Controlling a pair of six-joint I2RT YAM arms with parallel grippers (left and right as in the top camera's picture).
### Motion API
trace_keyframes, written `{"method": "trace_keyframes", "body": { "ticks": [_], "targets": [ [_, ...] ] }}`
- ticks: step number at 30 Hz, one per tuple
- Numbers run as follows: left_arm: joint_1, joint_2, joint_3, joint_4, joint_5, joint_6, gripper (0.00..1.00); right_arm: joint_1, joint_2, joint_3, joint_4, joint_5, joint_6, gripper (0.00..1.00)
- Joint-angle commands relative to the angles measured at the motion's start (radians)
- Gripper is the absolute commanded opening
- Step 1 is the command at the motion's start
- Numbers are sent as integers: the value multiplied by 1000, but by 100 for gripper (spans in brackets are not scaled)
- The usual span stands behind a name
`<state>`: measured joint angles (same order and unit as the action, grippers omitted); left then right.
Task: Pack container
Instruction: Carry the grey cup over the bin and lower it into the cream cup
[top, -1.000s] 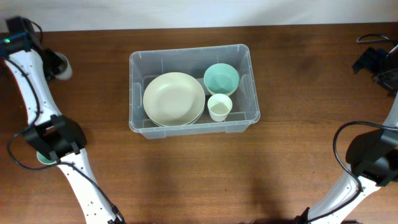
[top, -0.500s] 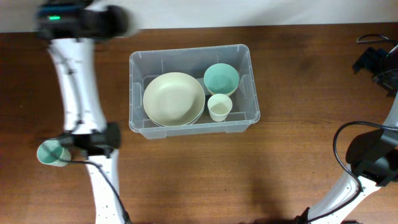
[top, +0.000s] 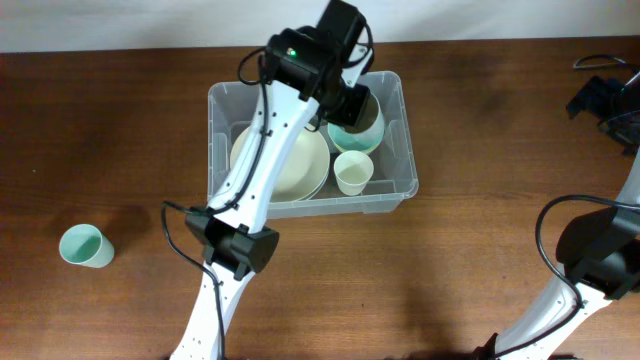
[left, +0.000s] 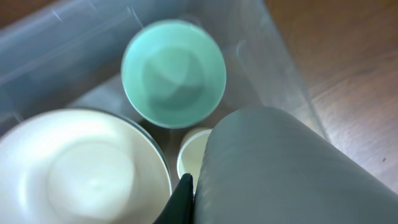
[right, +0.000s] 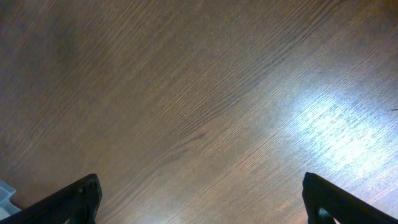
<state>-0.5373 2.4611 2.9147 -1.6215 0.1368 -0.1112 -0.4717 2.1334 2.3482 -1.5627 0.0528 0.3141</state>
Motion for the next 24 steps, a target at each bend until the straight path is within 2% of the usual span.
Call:
{"method": "trace_keyframes", "body": {
  "ticks": [1, 22, 24],
  "targets": [
    [1, -22, -55, -31, -18, 15, 1, -6, 3, -4, 0, 11, 0, 99],
    [0, -22, -232, -63, 2, 16, 2, -6, 3, -4, 0, 11, 0, 99],
    [0, -22, -232, -62, 2, 16, 6, -6, 3, -4, 0, 11, 0, 99]
  ]
}}
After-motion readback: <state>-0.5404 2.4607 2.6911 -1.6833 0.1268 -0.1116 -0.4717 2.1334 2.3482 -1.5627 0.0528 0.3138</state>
